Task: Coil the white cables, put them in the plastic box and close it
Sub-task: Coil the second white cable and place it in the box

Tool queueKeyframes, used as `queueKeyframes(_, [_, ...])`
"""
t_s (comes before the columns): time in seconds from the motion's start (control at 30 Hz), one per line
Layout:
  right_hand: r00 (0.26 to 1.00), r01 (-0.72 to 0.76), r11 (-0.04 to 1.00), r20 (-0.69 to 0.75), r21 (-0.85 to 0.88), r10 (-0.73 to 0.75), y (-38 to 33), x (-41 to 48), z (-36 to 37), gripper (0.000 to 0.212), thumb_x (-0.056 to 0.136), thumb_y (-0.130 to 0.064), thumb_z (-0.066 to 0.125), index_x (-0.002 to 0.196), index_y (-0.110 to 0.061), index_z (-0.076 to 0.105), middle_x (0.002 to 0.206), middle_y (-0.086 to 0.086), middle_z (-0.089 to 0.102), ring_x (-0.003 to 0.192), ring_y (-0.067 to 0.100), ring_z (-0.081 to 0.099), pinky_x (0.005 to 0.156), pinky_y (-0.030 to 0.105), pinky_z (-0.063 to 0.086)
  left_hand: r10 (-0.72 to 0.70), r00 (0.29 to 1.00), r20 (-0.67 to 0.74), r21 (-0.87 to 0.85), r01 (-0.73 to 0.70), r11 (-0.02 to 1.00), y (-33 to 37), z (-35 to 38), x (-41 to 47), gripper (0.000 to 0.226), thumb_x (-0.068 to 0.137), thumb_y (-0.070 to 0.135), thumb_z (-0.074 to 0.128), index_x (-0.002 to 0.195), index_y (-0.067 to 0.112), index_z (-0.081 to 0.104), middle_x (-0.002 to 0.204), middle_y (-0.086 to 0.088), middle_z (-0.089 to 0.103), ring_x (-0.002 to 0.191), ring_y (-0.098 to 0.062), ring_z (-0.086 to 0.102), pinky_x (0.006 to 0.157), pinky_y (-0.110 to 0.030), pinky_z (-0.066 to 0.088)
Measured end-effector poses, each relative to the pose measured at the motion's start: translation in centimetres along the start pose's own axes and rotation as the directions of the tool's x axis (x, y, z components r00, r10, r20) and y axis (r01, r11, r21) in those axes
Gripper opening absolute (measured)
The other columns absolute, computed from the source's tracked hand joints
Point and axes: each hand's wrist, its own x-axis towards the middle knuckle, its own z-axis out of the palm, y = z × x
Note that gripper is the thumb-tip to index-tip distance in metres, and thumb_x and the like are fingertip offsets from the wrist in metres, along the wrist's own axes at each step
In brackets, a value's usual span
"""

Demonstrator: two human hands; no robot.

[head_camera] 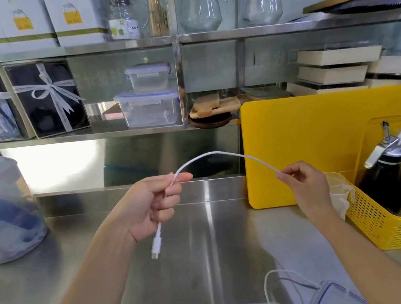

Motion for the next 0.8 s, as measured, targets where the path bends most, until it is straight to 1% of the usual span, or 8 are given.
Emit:
queueKeyframes(0.1, [0.957,0.289,0.909,0.126,-0.301,-0.262,0.1,0.3,-0.5,0.004,0.083,-0.005,0.063,0.078,-0.004,0.063,0.078,0.005,0.057,0.063,0.014,0.050,0.056,0.018,0.042,0.062,0.998,0.003,-0.069,-0.061,0.996,-0.2,0.2,0.0,0.028,0.099,0.022,0.035,0.085,0.011,0.057,0.041,0.009,0.029,0.030,-0.002,0.022,0.033,-0.016,0.013])
queueKeyframes(0.17, [0.827,0.560,0.674,0.373,-0.482,-0.420,0.7,0.2,-0.4,0.006,0.083,-0.005,0.057,0.080,-0.005,0.062,0.083,0.010,0.061,0.064,0.024,0.057,0.049,0.035,0.048,0.128,0.992,0.003,-0.154,-0.126,0.980,0.0,0.2,0.0,0.028,0.098,0.018,0.033,0.077,0.013,0.050,0.043,0.009,0.031,0.031,-0.002,0.024,0.034,-0.015,0.016])
queueKeyframes(0.27, [0.672,0.734,0.457,0.633,-0.502,-0.383,0.0,-0.9,0.3,0.004,0.076,-0.008,0.063,0.075,-0.012,0.062,0.075,0.006,0.063,0.062,0.028,0.062,0.043,0.035,0.045,0.168,0.982,-0.090,-0.104,-0.177,0.979,0.2,0.5,0.1,0.031,0.099,0.010,0.030,0.075,0.011,0.049,0.055,0.003,0.042,0.037,-0.005,0.041,0.035,-0.014,0.036])
queueKeyframes(0.33, [0.605,0.767,0.477,0.731,-0.430,-0.316,-1.7,-2.1,1.4,0.010,0.082,-0.014,0.056,0.081,-0.013,0.066,0.080,0.006,0.065,0.074,0.025,0.062,0.052,0.038,0.048,0.193,0.972,-0.131,0.042,-0.189,0.981,-0.3,1.2,0.4,0.033,0.100,0.008,0.029,0.076,0.006,0.051,0.063,-0.007,0.058,0.050,-0.014,0.063,0.052,-0.024,0.058])
queueKeyframes(0.47, [0.440,0.829,0.534,0.782,-0.165,-0.441,-6.6,-4.5,3.2,0.013,0.082,-0.021,0.055,0.081,-0.017,0.068,0.076,0.000,0.067,0.065,0.017,0.060,0.048,0.032,0.048,0.171,0.983,-0.066,0.292,-0.145,0.945,-2.4,2.8,0.8,0.033,0.102,0.012,0.030,0.078,0.005,0.052,0.077,-0.017,0.070,0.066,-0.023,0.072,0.064,-0.030,0.061])
queueKeyframes(0.53, [0.443,0.810,0.573,0.769,-0.123,-0.461,-8.5,-4.7,3.5,0.022,0.084,-0.030,0.048,0.082,-0.019,0.066,0.077,-0.001,0.065,0.066,0.014,0.056,0.050,0.028,0.041,0.137,0.990,0.022,0.401,-0.134,0.906,-3.4,3.5,0.8,0.033,0.101,0.012,0.032,0.076,0.006,0.052,0.064,-0.007,0.068,0.054,-0.014,0.067,0.061,-0.028,0.055])
queueKeyframes(0.63, [0.546,0.734,0.654,0.730,-0.181,-0.411,-9.7,-4.3,3.6,0.025,0.090,-0.030,0.044,0.089,-0.017,0.066,0.086,0.002,0.064,0.078,0.016,0.055,0.060,0.032,0.039,0.074,0.989,0.128,0.415,-0.121,0.902,-4.1,4.4,0.5,0.031,0.100,0.012,0.035,0.078,0.004,0.055,0.052,-0.002,0.066,0.046,-0.013,0.062,0.055,-0.024,0.052])
queueKeyframes(0.8, [0.692,0.585,0.781,0.637,-0.219,-0.340,-9.7,-4.3,3.6,0.024,0.087,-0.034,0.056,0.084,-0.012,0.064,0.078,0.001,0.062,0.071,0.016,0.053,0.063,0.037,0.044,0.016,0.976,0.217,0.091,-0.037,0.995,-4.3,3.8,0.3,0.034,0.097,0.007,0.029,0.072,0.006,0.051,0.035,0.000,0.037,0.029,-0.007,0.021,0.035,-0.017,0.022])
